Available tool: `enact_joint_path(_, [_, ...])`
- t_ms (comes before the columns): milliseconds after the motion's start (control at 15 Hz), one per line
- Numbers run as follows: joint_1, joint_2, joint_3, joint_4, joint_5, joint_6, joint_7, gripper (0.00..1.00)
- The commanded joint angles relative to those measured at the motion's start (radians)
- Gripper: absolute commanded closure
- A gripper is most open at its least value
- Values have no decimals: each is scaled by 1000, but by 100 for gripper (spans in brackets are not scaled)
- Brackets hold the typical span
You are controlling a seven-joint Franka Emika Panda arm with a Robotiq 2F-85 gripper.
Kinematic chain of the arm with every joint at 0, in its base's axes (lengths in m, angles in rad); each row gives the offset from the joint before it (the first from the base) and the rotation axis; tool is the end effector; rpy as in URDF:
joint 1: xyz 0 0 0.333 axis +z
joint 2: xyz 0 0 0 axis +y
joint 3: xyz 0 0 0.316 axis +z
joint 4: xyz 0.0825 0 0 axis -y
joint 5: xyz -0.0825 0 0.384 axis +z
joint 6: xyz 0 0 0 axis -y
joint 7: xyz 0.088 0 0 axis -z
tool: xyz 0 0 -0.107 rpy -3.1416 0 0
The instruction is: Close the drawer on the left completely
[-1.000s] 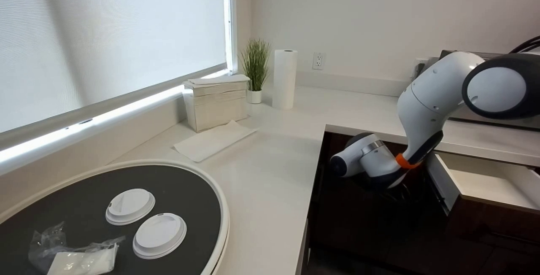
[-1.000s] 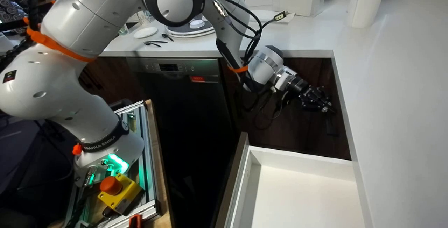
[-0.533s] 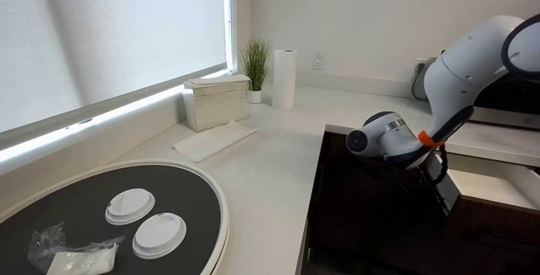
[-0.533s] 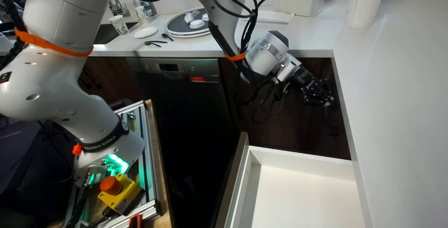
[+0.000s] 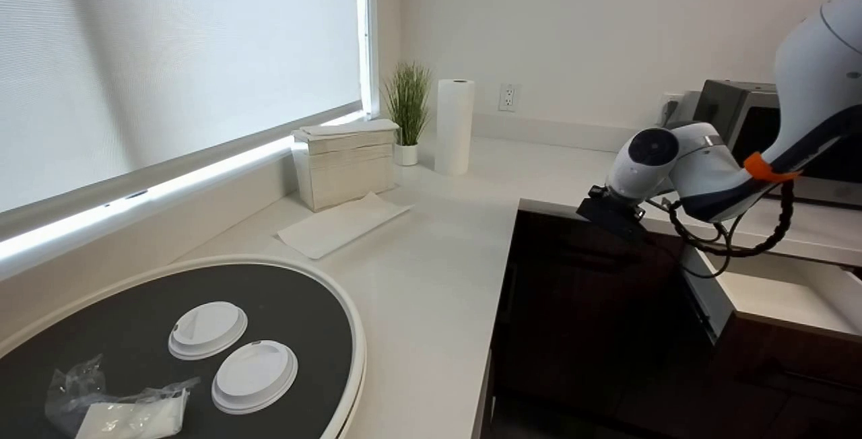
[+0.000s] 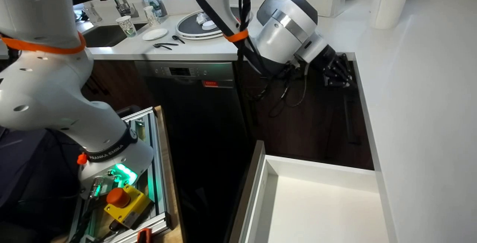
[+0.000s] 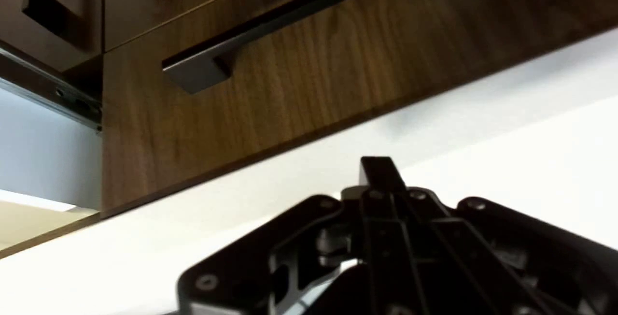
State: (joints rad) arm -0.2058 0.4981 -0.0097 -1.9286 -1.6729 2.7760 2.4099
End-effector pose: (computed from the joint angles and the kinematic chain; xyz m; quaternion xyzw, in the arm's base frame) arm 0.6152 -0.0897 0.2329 0.7842 -0.4742 0.3936 0.0723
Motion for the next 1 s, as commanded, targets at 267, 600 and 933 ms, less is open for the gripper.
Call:
enact_joint_path(267, [-56, -187, -27, -262, 284, 368, -555, 67])
enact_joint_path(600, [-119, -252, 51, -402, 368, 393, -928, 29])
enact_joint_path(933, [-229, -258, 203, -461, 461, 425, -1278, 0])
